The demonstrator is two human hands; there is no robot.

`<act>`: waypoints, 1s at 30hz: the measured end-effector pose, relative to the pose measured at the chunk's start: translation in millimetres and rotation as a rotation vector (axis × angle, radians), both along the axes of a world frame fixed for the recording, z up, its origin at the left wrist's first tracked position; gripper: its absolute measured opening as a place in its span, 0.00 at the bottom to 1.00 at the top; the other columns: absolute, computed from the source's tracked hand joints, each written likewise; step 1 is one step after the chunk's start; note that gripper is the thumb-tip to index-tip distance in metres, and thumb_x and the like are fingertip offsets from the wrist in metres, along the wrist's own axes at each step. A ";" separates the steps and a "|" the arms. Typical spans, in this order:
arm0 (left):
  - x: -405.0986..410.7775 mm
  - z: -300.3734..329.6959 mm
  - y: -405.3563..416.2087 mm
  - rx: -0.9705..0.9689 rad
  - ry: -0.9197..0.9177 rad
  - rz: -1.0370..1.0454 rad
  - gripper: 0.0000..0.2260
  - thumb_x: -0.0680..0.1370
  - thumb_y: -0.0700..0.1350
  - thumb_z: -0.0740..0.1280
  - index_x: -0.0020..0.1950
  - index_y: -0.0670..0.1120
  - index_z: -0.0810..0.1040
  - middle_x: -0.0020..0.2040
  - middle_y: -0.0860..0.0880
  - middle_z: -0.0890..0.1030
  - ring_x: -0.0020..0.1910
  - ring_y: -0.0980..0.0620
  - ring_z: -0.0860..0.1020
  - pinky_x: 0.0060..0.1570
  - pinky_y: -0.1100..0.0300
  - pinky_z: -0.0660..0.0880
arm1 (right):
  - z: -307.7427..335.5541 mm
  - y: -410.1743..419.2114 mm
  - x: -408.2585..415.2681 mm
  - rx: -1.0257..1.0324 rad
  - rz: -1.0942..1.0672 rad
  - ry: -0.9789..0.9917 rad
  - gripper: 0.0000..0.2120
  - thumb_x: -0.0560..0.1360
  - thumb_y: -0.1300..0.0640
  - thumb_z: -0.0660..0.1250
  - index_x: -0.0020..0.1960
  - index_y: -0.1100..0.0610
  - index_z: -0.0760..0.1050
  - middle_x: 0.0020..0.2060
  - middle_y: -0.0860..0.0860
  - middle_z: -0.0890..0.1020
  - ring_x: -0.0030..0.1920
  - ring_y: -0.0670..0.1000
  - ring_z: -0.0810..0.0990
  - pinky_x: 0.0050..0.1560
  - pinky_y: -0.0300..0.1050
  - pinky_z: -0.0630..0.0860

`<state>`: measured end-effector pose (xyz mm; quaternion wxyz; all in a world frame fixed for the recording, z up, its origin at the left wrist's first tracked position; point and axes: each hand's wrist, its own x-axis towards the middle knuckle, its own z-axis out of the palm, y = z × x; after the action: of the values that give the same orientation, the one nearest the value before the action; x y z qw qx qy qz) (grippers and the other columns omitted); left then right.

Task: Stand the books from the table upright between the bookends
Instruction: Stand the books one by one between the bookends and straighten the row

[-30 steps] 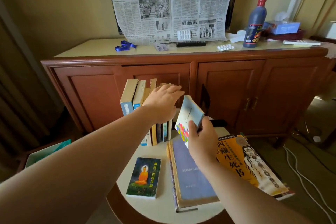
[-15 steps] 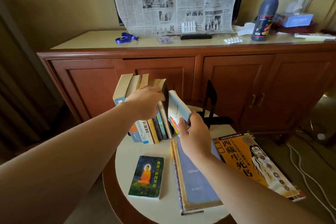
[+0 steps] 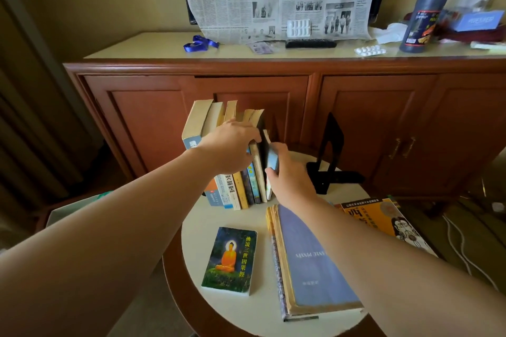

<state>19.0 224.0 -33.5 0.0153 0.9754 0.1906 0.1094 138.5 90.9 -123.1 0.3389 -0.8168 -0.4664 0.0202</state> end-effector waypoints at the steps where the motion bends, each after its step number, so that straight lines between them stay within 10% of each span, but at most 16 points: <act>1: -0.2 -0.9 0.1 0.004 -0.004 -0.002 0.20 0.77 0.43 0.69 0.69 0.52 0.78 0.64 0.55 0.78 0.66 0.50 0.72 0.58 0.54 0.76 | -3.1 0.8 2.2 -0.053 0.003 0.002 0.23 0.84 0.53 0.63 0.76 0.46 0.59 0.51 0.54 0.80 0.47 0.55 0.83 0.44 0.51 0.84; 5: -1.4 -5.4 1.7 0.014 -0.023 -0.006 0.20 0.76 0.45 0.71 0.68 0.52 0.78 0.63 0.55 0.79 0.64 0.49 0.73 0.57 0.53 0.77 | -13.4 3.9 7.6 -0.119 0.087 0.064 0.24 0.84 0.54 0.64 0.77 0.48 0.61 0.59 0.55 0.81 0.49 0.53 0.83 0.49 0.50 0.83; 13: -5.9 -4.9 -9.5 0.139 0.001 -0.027 0.23 0.78 0.47 0.70 0.73 0.51 0.75 0.70 0.53 0.77 0.71 0.50 0.72 0.77 0.53 0.60 | -10.5 12.7 8.5 -0.244 0.129 0.083 0.28 0.84 0.57 0.63 0.80 0.48 0.55 0.38 0.50 0.75 0.31 0.48 0.75 0.29 0.43 0.68; 21: -40.1 -37.5 -41.1 0.227 0.127 -0.021 0.30 0.81 0.44 0.63 0.83 0.56 0.61 0.86 0.51 0.46 0.84 0.49 0.38 0.76 0.38 0.32 | 4.8 -13.4 -0.4 -0.305 0.156 0.182 0.43 0.83 0.53 0.63 0.79 0.32 0.32 0.61 0.60 0.82 0.50 0.59 0.85 0.53 0.59 0.83; 26: -81.0 -88.1 -70.1 -0.045 0.291 0.080 0.24 0.81 0.50 0.64 0.78 0.53 0.70 0.84 0.49 0.59 0.84 0.43 0.53 0.80 0.37 0.55 | 17.0 -47.6 -16.9 -0.263 0.099 0.060 0.30 0.81 0.48 0.66 0.79 0.41 0.58 0.67 0.52 0.78 0.57 0.55 0.80 0.55 0.52 0.81; 30: -108.4 -128.4 -91.0 -0.413 0.196 0.453 0.20 0.79 0.62 0.69 0.62 0.49 0.77 0.55 0.51 0.75 0.51 0.52 0.77 0.45 0.58 0.78 | 1.1 -74.6 -37.1 -0.138 0.124 -0.065 0.19 0.80 0.46 0.67 0.70 0.45 0.71 0.59 0.47 0.79 0.58 0.51 0.77 0.55 0.52 0.79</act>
<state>-89.4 133.0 -161.9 0.1698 0.8904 0.4216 -0.0256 101.4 16.3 -122.0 0.2647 -0.8078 -0.5246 0.0465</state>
